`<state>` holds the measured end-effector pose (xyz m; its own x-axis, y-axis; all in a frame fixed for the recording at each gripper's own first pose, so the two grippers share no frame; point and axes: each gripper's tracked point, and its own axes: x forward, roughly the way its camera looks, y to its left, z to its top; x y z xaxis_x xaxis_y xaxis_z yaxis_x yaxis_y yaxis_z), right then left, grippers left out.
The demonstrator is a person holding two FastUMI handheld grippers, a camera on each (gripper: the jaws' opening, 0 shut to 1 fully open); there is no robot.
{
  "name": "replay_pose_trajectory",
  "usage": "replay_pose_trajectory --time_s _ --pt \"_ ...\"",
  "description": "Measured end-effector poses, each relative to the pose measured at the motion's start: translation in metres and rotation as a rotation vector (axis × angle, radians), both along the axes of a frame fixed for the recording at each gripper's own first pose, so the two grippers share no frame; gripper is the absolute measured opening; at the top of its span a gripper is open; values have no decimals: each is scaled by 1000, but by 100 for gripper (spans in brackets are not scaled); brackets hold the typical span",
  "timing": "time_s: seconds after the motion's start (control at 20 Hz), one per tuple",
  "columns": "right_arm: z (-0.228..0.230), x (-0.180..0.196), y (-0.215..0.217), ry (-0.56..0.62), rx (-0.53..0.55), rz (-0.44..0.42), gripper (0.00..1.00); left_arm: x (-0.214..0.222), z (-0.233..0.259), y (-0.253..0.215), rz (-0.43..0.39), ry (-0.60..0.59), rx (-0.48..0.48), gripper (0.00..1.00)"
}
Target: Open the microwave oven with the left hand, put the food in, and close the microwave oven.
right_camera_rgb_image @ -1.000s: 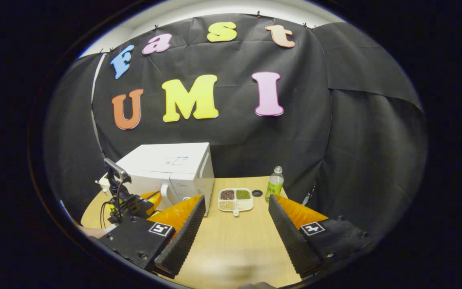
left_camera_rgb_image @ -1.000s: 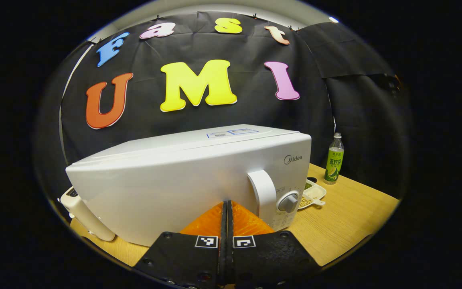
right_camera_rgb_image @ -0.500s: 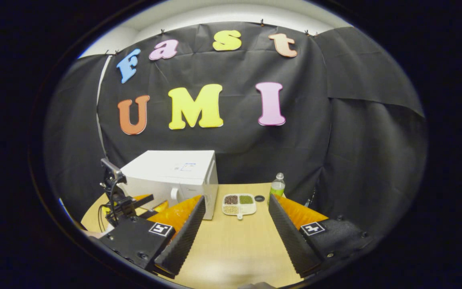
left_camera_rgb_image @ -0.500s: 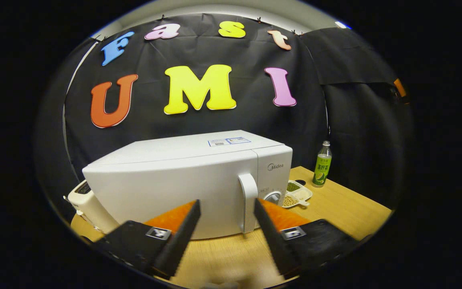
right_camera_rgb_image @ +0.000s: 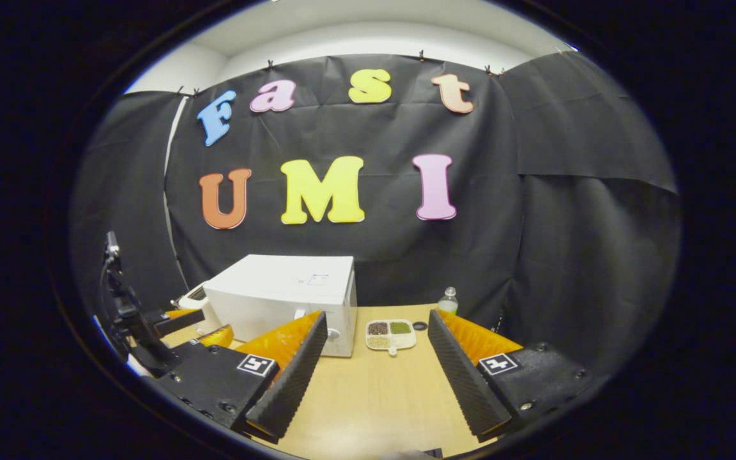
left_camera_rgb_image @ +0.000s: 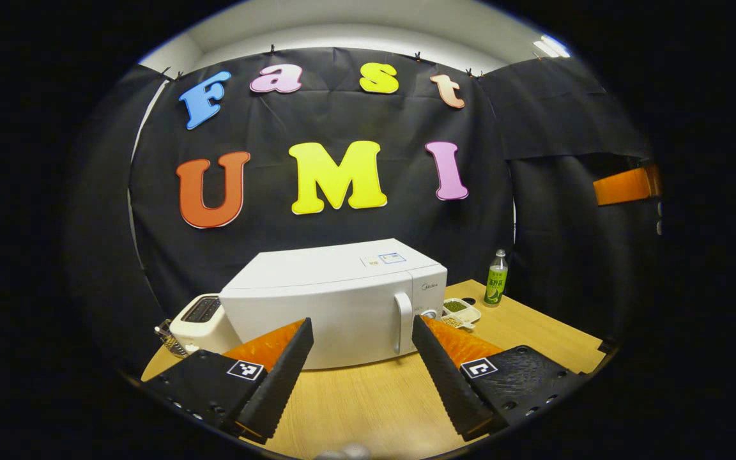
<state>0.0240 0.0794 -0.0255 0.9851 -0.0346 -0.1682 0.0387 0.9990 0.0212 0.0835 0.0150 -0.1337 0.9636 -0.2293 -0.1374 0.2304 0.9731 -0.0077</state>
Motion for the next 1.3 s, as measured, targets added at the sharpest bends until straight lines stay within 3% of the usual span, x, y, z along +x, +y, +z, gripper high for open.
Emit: replay_pose_trajectory --time_s 0.05,0.15,0.2,0.6,0.9,1.3 --pt "2 -4 4 -11 -5 0 100 -12 13 8 1 -8 -17 96" --pt "6 -15 16 -31 -2 4 100 -32 36 28 21 -40 -28 96" --pt "9 -19 22 -42 2 6 92 -42 49 40 37 -65 -22 96" --pt "28 -44 58 -116 19 21 92 -101 109 107 185 -119 -55 96" --pt "36 -52 73 -137 10 41 92 -111 123 126 230 -145 -53 96" --pt "44 -52 75 -149 12 49 92 -111 128 121 220 -154 -52 96"
